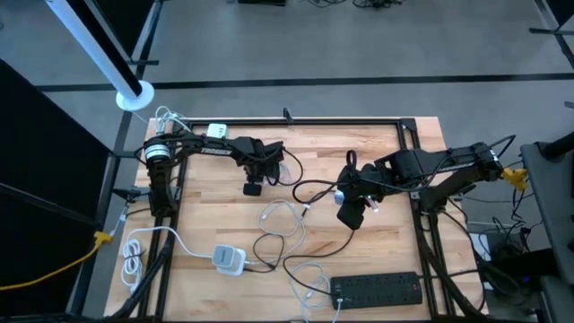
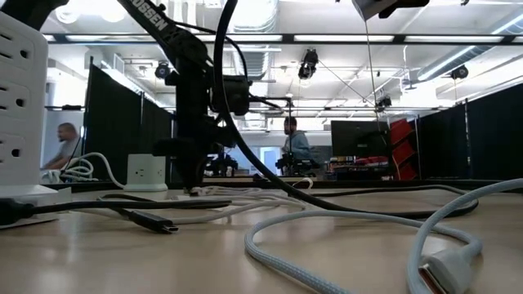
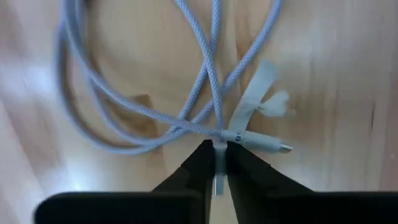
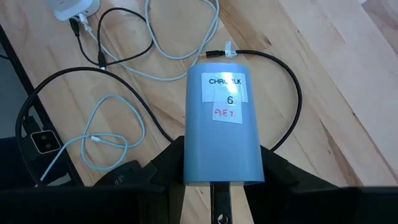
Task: Insert USB
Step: Insert the purple charger cable into the purple charger adapter
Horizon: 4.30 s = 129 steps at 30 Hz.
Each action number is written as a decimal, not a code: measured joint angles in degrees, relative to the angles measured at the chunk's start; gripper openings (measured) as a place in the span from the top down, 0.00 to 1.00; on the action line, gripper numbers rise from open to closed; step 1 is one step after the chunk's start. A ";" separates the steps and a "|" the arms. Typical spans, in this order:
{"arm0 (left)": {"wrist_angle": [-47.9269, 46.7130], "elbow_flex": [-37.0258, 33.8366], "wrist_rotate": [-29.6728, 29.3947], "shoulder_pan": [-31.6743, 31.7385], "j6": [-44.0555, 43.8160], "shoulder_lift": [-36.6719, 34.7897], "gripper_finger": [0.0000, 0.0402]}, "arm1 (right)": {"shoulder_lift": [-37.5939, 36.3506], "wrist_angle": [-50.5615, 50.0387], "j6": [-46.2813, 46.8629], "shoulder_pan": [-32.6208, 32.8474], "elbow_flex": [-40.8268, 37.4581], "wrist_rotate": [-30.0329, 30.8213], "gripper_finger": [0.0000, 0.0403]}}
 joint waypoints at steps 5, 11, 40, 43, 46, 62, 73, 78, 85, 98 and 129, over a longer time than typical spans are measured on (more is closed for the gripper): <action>0.37 -0.09 -0.05 0.09 -1.59 -1.12 0.73 | 0.00 0.02 -0.37 -0.06 0.00 0.94 0.71; -0.08 0.92 1.12 0.24 -1.79 -2.12 0.63 | 0.00 0.02 -0.37 -0.06 0.00 1.07 0.71; 6.64 1.12 11.92 0.28 -14.81 -1.76 0.76 | 0.00 0.44 -0.37 -0.11 0.00 2.88 0.71; 7.62 1.12 12.91 0.28 -16.28 -1.09 0.80 | 0.00 0.48 -0.37 -0.11 0.00 2.88 0.71; 7.76 1.12 12.88 0.31 -16.72 -0.34 0.86 | 0.00 0.83 -0.37 -0.11 0.00 2.88 0.71; 14.96 0.55 23.35 0.81 -30.22 -7.37 0.96 | -0.17 1.49 -4.18 -0.11 -0.01 2.91 0.71; 53.67 -0.30 23.42 2.45 -50.06 -25.34 0.96 | -2.75 9.78 -19.43 -1.58 -0.02 8.89 0.71; 72.23 -0.37 22.24 2.64 -57.56 -25.99 0.96 | -2.21 20.09 -34.47 -5.79 -0.02 10.40 0.71; 84.02 -0.38 25.24 2.64 -58.03 -25.17 0.96 | -2.16 36.14 -52.19 -10.96 -0.02 19.47 0.71; 108.70 -0.41 32.62 4.43 -56.80 -25.41 0.96 | -2.84 61.40 -43.78 -18.52 -0.02 4.39 0.71; 114.27 -0.74 30.91 13.58 -86.73 -25.96 0.96 | 2.01 70.14 -50.04 -23.12 0.00 2.54 0.71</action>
